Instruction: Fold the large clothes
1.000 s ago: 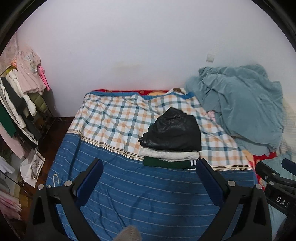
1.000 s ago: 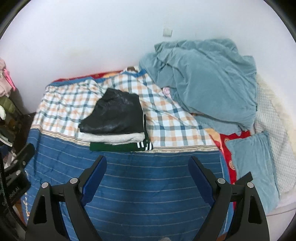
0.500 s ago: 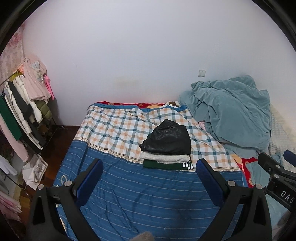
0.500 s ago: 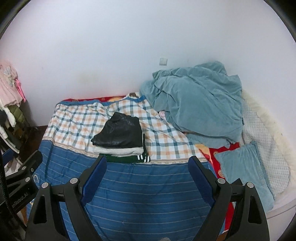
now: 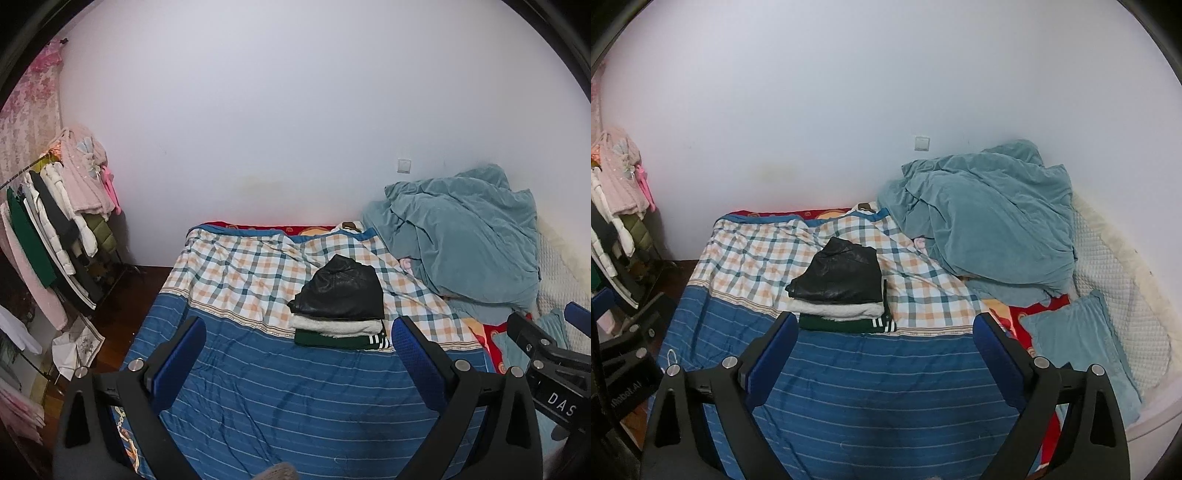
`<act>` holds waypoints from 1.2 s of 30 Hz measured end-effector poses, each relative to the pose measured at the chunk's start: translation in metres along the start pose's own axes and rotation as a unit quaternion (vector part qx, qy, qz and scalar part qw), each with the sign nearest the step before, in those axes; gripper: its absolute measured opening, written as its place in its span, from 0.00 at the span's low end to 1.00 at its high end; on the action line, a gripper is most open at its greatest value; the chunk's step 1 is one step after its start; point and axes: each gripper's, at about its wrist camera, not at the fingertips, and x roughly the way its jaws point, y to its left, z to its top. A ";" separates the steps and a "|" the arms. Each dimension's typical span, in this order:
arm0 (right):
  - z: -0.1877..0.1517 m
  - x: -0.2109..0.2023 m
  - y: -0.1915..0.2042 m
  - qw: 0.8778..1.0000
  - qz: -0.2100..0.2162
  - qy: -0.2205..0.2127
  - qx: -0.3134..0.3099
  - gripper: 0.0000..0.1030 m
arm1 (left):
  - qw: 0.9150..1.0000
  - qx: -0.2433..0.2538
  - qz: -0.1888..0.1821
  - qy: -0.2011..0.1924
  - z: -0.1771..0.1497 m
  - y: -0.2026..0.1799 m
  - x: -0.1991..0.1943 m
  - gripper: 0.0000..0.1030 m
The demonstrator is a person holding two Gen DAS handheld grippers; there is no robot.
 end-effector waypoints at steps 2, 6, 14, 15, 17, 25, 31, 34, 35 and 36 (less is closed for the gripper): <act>-0.001 -0.003 -0.001 1.000 0.000 -0.002 0.000 0.94 | 1.000 -0.001 0.003 0.000 -0.001 0.000 -0.003 1.00; -0.002 -0.006 0.000 1.000 0.002 -0.005 -0.001 0.95 | 1.000 -0.004 0.006 -0.003 -0.004 0.002 -0.007 1.00; -0.002 -0.005 -0.001 1.000 0.006 -0.004 -0.003 0.95 | 1.000 -0.006 0.001 -0.002 -0.006 0.003 -0.012 1.00; -0.002 -0.005 -0.001 1.000 0.005 -0.004 -0.003 0.95 | 1.000 -0.007 -0.001 -0.001 -0.007 0.003 -0.012 1.00; -0.002 -0.006 -0.001 1.000 0.006 -0.004 -0.004 0.95 | 1.000 -0.006 0.000 -0.002 -0.007 0.003 -0.013 1.00; -0.006 -0.011 0.000 1.000 0.008 -0.004 -0.005 0.95 | 1.000 -0.007 -0.005 0.000 -0.009 0.003 -0.017 1.00; -0.009 -0.015 0.006 1.000 0.012 -0.005 -0.009 0.95 | 1.000 -0.007 -0.005 0.000 -0.009 0.003 -0.017 1.00; -0.006 -0.015 0.007 1.000 0.015 -0.004 -0.010 0.95 | 1.000 -0.007 -0.004 0.000 -0.009 0.003 -0.019 1.00; -0.004 -0.013 0.007 1.000 0.015 -0.004 -0.011 0.95 | 1.000 -0.007 -0.004 0.000 -0.009 0.002 -0.019 1.00; -0.004 -0.013 0.008 1.000 0.016 -0.004 -0.012 0.95 | 1.000 -0.007 -0.004 0.000 -0.008 0.002 -0.020 1.00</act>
